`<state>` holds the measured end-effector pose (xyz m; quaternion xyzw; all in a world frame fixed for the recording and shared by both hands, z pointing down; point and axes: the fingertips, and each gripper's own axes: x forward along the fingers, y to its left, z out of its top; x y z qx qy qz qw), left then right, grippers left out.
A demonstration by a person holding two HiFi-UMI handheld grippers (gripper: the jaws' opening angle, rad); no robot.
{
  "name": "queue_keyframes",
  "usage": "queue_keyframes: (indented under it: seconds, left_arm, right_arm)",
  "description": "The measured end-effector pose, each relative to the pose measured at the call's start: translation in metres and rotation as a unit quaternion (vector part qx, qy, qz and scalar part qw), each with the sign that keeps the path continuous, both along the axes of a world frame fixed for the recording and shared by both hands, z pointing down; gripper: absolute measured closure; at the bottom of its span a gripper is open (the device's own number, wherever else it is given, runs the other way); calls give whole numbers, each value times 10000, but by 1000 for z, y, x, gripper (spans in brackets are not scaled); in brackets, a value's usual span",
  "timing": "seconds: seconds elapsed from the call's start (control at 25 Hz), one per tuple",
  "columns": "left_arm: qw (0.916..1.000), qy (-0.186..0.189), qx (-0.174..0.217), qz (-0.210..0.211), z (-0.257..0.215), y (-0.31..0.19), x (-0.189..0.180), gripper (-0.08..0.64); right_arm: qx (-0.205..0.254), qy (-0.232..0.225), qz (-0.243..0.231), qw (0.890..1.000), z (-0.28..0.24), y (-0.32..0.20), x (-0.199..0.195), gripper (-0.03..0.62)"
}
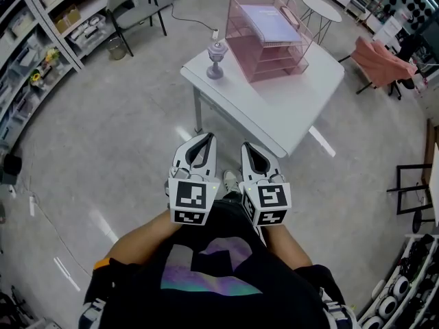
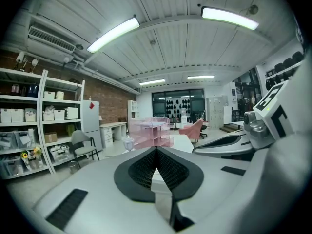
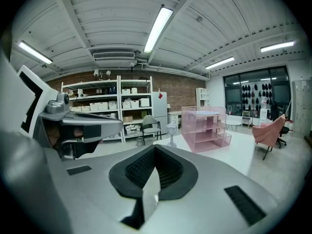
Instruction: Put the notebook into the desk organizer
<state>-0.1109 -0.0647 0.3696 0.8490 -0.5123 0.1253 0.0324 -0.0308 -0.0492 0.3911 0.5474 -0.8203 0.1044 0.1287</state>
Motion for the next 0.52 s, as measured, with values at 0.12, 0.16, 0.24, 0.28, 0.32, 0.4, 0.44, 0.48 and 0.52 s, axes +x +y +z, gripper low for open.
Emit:
queue_keyframes:
  seconds: [0.12,0.16,0.24,0.28,0.32,0.4,0.44,0.48,0.52]
  left_arm:
    - [10000,0,-82,3,6,-2,1,551]
    - [9999,0,-103,1,7,-2,1,551]
    - [9999,-4,-135,-6,8,-2,1,551]
    - [9999,-6,-145,-11,9,-2,1,551]
    - [9999,-7,-150,-15,10,-3,2,551]
    - [9999,-6,-151,-16,11,-5,4,551]
    - [9999,-5,-152,-15,11,-6,5,551]
    - [9999,-6,-153,-12,11,-6,6,551]
    - [9999,-7,-154,-10,11,-7,7,551]
  right_arm:
    - [-54,-19,-43,10000,5,-1,-2,577]
    - [-70,-22,-48,10000,6,-1,-2,577]
    - [-93,-30,-50,9999,6,-1,-1,577]
    - [-103,-31,-47,9999,7,-2,0,577]
    - [-112,-31,-45,9999,8,-2,1,577]
    - [-129,-28,-40,9999,10,-3,3,577]
    - [-137,-26,-38,9999,11,-4,5,577]
    - [-145,-23,-36,9999,11,-5,6,577]
    - [-152,-20,-34,9999,12,-6,7,577]
